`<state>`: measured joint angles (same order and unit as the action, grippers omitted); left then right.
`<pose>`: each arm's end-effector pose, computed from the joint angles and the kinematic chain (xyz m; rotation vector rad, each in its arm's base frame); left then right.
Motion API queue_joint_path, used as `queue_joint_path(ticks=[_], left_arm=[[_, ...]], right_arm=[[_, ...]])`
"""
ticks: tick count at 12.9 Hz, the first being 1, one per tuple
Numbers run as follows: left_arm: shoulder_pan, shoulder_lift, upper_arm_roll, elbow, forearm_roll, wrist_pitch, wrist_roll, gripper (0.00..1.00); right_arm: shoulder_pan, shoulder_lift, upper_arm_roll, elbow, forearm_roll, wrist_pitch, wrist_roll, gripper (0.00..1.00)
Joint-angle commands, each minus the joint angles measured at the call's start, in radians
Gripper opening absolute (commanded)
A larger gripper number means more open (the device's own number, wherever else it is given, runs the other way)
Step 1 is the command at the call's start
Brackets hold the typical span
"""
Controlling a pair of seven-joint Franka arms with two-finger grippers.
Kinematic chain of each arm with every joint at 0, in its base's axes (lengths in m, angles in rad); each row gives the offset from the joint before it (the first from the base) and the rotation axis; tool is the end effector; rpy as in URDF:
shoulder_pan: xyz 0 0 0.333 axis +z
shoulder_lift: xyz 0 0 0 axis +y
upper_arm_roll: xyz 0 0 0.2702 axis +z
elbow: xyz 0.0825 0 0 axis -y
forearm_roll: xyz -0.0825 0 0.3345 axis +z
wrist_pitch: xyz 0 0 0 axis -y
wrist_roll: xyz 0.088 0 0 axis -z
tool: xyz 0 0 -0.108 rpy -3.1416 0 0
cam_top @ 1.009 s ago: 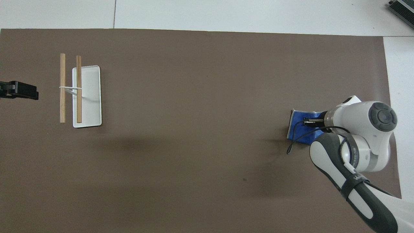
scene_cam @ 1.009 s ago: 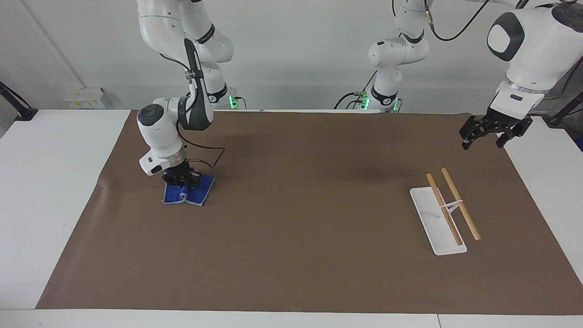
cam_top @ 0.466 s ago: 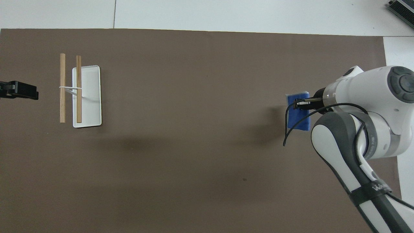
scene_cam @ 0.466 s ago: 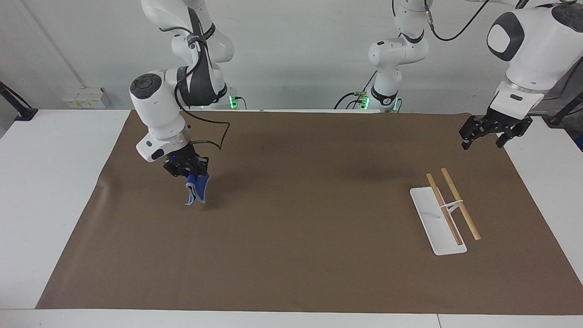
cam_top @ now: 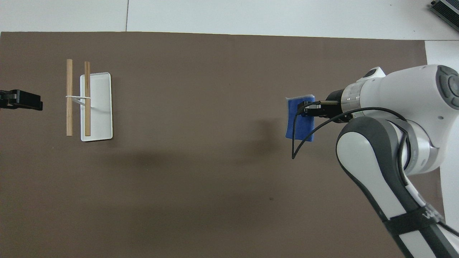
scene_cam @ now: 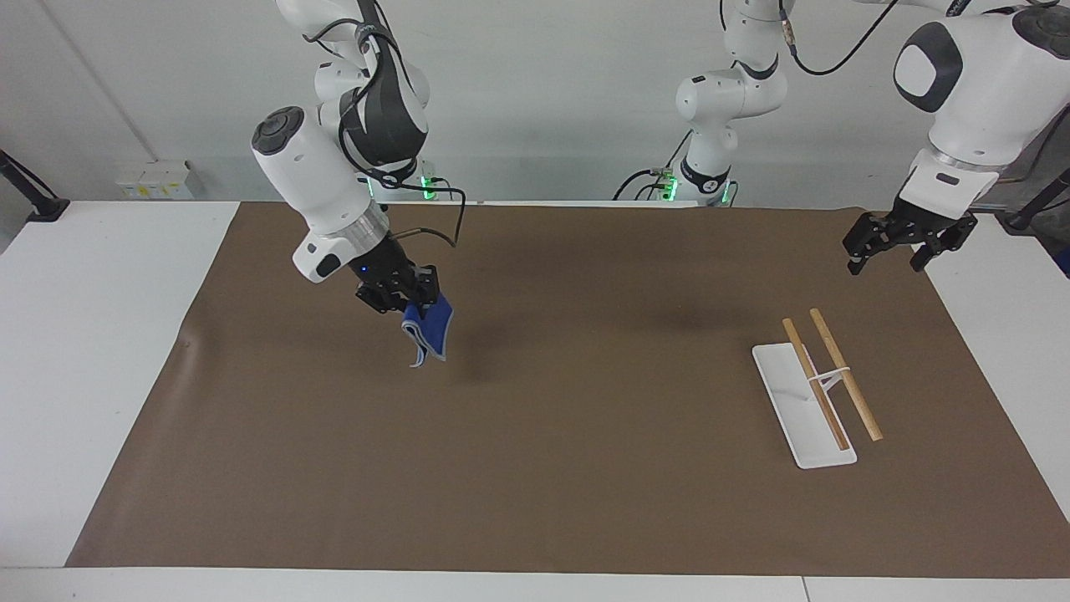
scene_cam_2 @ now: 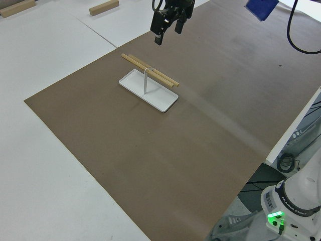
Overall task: Right arm passes towel to left arm to hang
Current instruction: 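Lift the blue towel with the right gripper toward the table center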
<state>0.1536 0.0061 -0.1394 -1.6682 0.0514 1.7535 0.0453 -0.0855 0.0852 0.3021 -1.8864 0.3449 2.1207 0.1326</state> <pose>0.5215 0.0122 0.5496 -3.0863 0.0593 -0.1200 0.5336 0.1297 0.4519 -2.7838 0.1090 -0.1262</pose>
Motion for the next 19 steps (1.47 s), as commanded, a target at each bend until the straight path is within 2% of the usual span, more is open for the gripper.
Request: queue_joint_path(ticks=[1,2,5,6,7,9,10,12,15,17,19], left_arm=[[0.015,-0.032,-0.006,-0.036,-0.005,0.011,0.011,1.00],[0.014,-0.034,-0.008,-0.038,-0.005,0.001,0.002,1.00],[-0.017,-0.035,-0.019,-0.038,-0.016,-0.022,-0.048,1.00],[-0.017,-0.038,-0.020,-0.042,-0.059,-0.022,-0.085,1.00],[-0.013,-0.049,-0.017,-0.060,-0.156,-0.019,-0.135,1.00],[-0.003,-0.073,-0.017,-0.113,-0.296,0.006,-0.282,1.00],[-0.005,-0.086,-0.019,-0.146,-0.347,0.035,-0.338,1.00],[-0.020,-0.123,-0.020,-0.235,-0.464,0.151,-0.439,1.00],[-0.112,-0.178,-0.020,-0.385,-0.600,0.393,-0.599,1.00],[-0.164,-0.201,-0.020,-0.462,-0.732,0.562,-0.694,1.00],[-0.218,-0.213,-0.020,-0.511,-0.809,0.665,-0.764,1.00]], right_arm=[[0.070,0.033,0.009,0.062,0.057,0.024,0.137,0.00],[0.090,0.039,0.009,0.067,0.077,0.037,0.171,0.00],[0.134,0.039,0.009,0.075,0.242,0.044,0.182,0.00],[0.138,0.041,0.011,0.075,0.273,0.073,0.203,0.00],[0.173,0.041,0.011,0.075,0.313,0.131,0.252,0.00],[0.220,0.077,0.011,0.081,0.351,0.255,0.323,0.00],[0.246,0.083,0.009,0.084,0.362,0.278,0.341,0.00],[0.259,0.091,0.011,0.084,0.367,0.288,0.367,0.00],[0.279,0.103,0.009,0.084,0.370,0.321,0.384,0.00],[0.280,0.103,0.011,0.084,0.370,0.321,0.384,0.00],[0.280,0.105,0.011,0.082,0.370,0.320,0.386,0.00]])
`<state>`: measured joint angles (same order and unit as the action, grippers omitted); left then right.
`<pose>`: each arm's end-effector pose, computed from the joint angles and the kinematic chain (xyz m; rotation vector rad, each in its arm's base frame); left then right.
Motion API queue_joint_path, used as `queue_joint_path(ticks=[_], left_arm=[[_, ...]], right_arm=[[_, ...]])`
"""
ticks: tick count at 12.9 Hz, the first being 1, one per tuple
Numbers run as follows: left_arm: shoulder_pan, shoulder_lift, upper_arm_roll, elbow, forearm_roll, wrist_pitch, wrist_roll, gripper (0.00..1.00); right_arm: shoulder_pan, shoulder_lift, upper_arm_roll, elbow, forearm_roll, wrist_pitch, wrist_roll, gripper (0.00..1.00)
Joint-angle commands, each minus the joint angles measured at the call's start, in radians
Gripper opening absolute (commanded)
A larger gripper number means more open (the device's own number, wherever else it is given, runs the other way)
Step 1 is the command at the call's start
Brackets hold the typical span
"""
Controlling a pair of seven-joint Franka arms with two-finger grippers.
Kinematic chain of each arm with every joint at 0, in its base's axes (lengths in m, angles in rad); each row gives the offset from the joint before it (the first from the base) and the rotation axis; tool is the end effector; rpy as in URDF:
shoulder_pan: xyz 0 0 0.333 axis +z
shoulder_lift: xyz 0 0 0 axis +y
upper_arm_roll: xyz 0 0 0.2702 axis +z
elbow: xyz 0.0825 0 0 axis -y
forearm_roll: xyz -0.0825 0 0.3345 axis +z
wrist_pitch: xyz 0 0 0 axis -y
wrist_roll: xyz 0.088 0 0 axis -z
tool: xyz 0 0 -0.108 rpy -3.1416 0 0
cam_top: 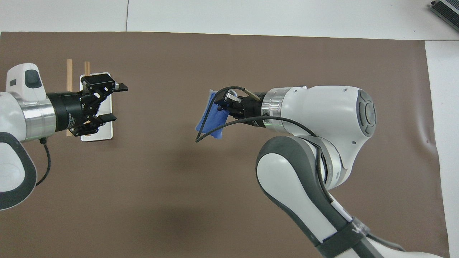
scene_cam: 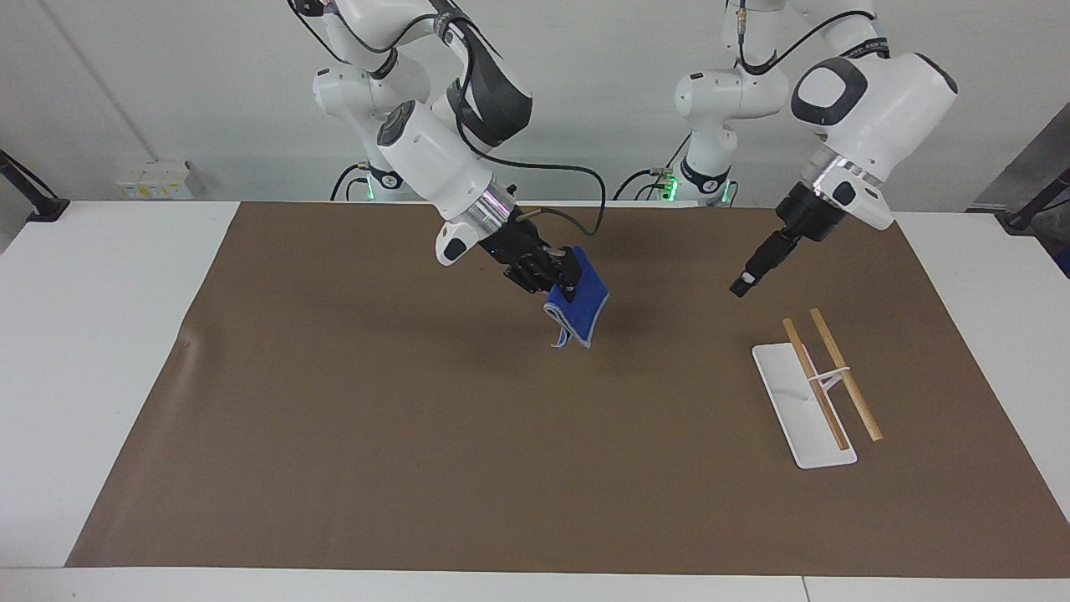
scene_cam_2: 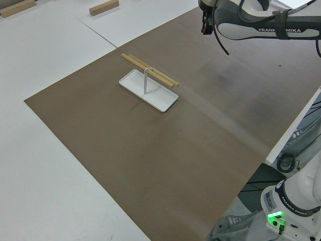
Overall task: Right arm passes towel to left arm to hang
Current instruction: 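Reach the left gripper to the towel held by the right gripper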
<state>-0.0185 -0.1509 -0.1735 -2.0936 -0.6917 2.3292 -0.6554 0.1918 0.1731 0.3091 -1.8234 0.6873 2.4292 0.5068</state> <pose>0.4945 -0.1113 0.5033 2.2572 1.0187 0.1404 0.5218 0.2776 0.4663 -2.3526 0.5444 -0.0881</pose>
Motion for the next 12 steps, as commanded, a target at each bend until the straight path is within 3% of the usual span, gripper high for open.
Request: queue_joint_path(ticks=[1,5,8,12], left_arm=[[-0.072,-0.061,0.014,-0.107,-0.100,0.137,-0.096,1.00],[-0.254,-0.052,0.014,-0.226,-0.186,0.443,-0.197,1.00],[-0.371,0.025,0.014,-0.238,-0.282,0.605,-0.204,1.00],[-0.435,0.040,0.014,-0.238,-0.328,0.662,-0.265,1.00]], right_arm=[[0.001,0.017,0.004,0.019,0.027,0.011,0.012,0.00],[0.000,0.019,0.002,0.019,0.027,0.011,0.012,0.00],[0.000,0.019,0.004,0.019,0.027,0.010,0.010,0.00],[0.000,0.019,0.004,0.019,0.027,0.010,0.010,0.00]])
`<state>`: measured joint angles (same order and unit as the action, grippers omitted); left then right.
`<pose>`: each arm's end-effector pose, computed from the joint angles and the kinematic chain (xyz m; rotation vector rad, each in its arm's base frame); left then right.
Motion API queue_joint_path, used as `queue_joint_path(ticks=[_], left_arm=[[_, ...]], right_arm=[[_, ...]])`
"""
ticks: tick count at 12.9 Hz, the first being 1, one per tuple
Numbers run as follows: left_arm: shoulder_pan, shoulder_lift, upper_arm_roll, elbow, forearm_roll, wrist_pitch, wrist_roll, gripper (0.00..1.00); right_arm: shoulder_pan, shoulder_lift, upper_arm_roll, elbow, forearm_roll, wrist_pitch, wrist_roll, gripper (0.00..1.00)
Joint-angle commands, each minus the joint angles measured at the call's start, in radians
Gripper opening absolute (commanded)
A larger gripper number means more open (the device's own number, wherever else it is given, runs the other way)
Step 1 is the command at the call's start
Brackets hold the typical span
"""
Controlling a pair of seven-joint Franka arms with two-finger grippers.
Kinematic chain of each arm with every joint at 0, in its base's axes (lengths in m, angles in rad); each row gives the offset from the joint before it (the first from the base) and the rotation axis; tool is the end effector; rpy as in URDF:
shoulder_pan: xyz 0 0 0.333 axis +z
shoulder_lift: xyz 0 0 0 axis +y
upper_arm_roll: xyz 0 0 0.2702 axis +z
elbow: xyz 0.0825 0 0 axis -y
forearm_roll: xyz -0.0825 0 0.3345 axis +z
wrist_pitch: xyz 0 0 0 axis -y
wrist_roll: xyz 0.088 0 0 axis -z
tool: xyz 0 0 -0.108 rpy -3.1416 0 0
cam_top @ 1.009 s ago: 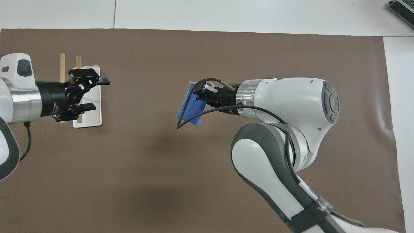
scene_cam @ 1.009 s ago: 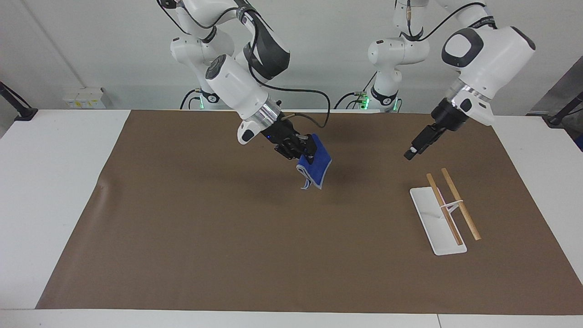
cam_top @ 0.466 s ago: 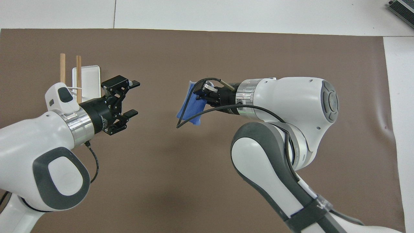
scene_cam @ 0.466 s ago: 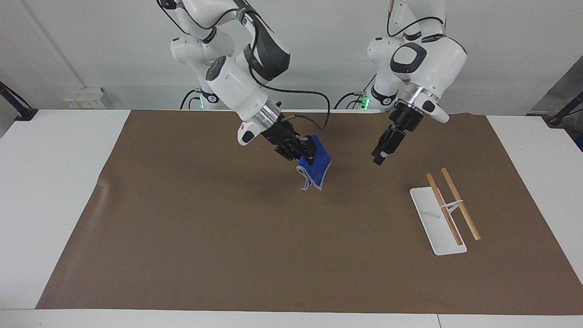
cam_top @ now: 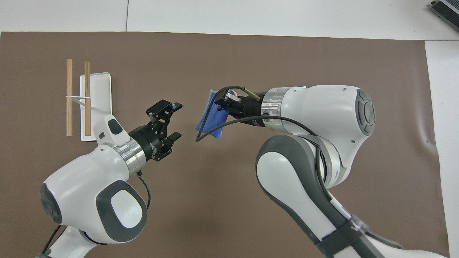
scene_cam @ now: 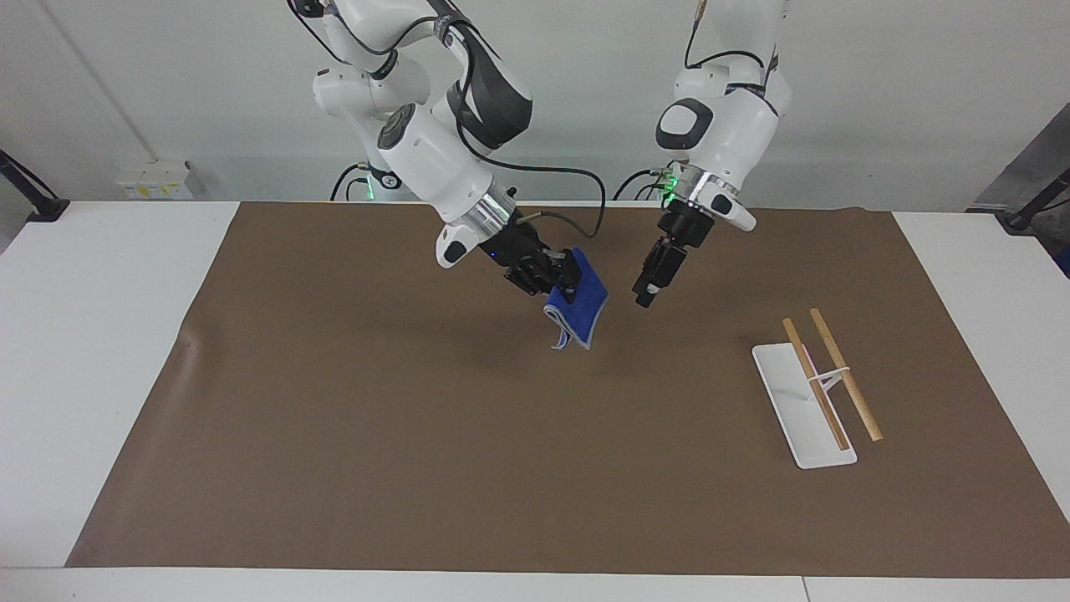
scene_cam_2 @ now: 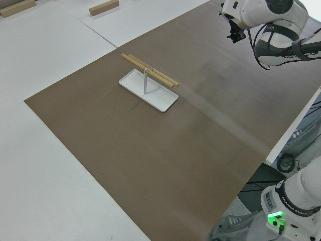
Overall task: Right arm passes towel to left arm to hang
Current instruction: 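Reach the left gripper to the towel held by the right gripper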
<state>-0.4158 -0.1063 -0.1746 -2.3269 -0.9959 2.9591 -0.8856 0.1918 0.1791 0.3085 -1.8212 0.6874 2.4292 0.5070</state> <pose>0.4368 -0.2266 0.4290 1.9102 1.3209 0.1875 0.5230 0.2776 0.4640 -2.3531 0.5475 -0.0837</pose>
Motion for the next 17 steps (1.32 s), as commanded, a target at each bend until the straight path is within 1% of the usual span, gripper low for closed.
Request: queue_joint_path(ticks=[1,4,6,8,12,14,17], left_arm=[[-0.055,-0.003,0.015,-0.005,-0.024,0.053,-0.059,1.00],[-0.100,0.000,0.015,-0.003,-0.026,0.104,-0.121,1.00],[-0.130,0.031,0.015,0.006,-0.029,0.142,-0.142,1.00],[-0.152,0.082,0.015,0.032,-0.030,0.221,-0.147,1.00],[-0.150,0.135,0.015,0.116,-0.038,0.225,-0.156,1.00],[-0.150,0.149,0.015,0.150,-0.087,0.250,-0.156,1.00],[-0.140,0.161,0.017,0.167,-0.095,0.255,-0.153,1.00]], right_arm=[[0.000,0.013,0.004,0.017,0.027,0.007,0.011,0.00],[0.000,0.013,0.003,0.017,0.026,0.004,0.010,0.00],[0.000,0.013,0.003,0.017,0.026,0.004,0.011,0.00],[0.000,0.013,0.003,0.017,0.026,0.002,0.010,0.00],[0.000,0.013,0.003,0.017,0.024,0.002,0.010,0.00],[-0.002,0.013,0.003,0.017,0.024,0.001,0.008,0.00],[-0.003,0.013,0.003,0.017,0.024,0.001,0.008,0.00]])
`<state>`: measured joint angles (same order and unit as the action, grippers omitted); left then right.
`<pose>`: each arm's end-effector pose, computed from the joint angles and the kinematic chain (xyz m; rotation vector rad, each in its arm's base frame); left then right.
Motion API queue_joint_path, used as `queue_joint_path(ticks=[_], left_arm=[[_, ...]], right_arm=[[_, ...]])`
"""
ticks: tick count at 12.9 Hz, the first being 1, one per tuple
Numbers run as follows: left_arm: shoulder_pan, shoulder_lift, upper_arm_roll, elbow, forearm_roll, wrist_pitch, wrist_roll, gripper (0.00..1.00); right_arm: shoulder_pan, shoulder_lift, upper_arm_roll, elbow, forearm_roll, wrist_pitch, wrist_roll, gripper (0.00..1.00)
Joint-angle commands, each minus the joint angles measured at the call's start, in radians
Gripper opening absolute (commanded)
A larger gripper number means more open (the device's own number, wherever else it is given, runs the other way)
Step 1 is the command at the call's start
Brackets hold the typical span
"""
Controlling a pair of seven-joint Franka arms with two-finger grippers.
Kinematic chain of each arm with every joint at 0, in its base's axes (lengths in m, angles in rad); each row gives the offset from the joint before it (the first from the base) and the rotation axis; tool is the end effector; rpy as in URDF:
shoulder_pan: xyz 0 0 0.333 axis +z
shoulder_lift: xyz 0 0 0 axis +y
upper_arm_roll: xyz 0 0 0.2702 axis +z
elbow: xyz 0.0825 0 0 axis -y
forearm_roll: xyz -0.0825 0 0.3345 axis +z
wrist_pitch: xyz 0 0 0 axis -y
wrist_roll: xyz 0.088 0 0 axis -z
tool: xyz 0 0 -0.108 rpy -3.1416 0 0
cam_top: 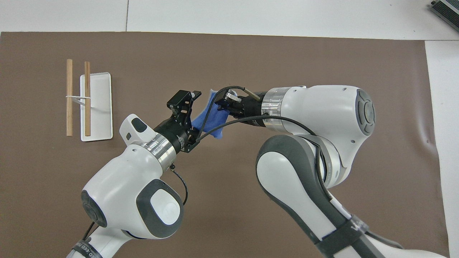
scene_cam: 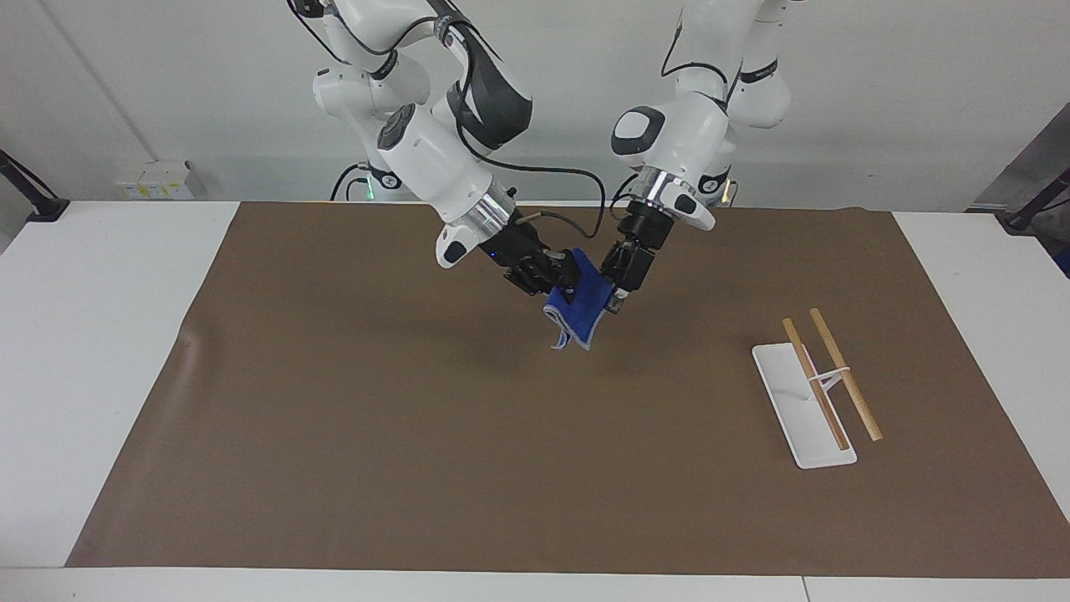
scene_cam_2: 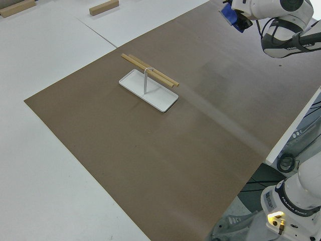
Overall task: Right arm passes towel to left arm to hang
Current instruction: 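Reach the left gripper to the towel held by the right gripper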
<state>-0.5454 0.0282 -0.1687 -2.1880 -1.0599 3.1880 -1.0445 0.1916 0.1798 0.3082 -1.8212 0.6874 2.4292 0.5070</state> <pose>0.4442 -0.2770 0.4391 1.6744 1.4292 0.2209 0.5232 0.2773 0.4636 -2.3532 0.5484 -0.0832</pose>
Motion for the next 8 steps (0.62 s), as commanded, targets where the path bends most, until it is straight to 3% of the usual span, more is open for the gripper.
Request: queue_joint_path(ticks=[1,5,7,8], left_arm=[[-0.007,0.027,0.012,0.028,-0.029,0.024,0.011,1.00],[-0.010,0.021,0.012,0.013,-0.031,0.010,0.031,0.96],[-0.011,0.018,0.012,0.004,-0.031,0.010,0.034,0.81],[-0.010,0.018,0.012,0.004,-0.031,0.009,0.050,0.63]], right_arm=[[-0.003,0.012,0.003,0.017,0.023,0.001,0.008,0.00],[-0.003,0.012,0.003,0.017,0.023,0.001,0.008,0.00],[-0.003,0.012,0.003,0.017,0.023,-0.001,0.008,0.00],[-0.003,0.012,0.003,0.017,0.023,-0.001,0.008,0.00]])
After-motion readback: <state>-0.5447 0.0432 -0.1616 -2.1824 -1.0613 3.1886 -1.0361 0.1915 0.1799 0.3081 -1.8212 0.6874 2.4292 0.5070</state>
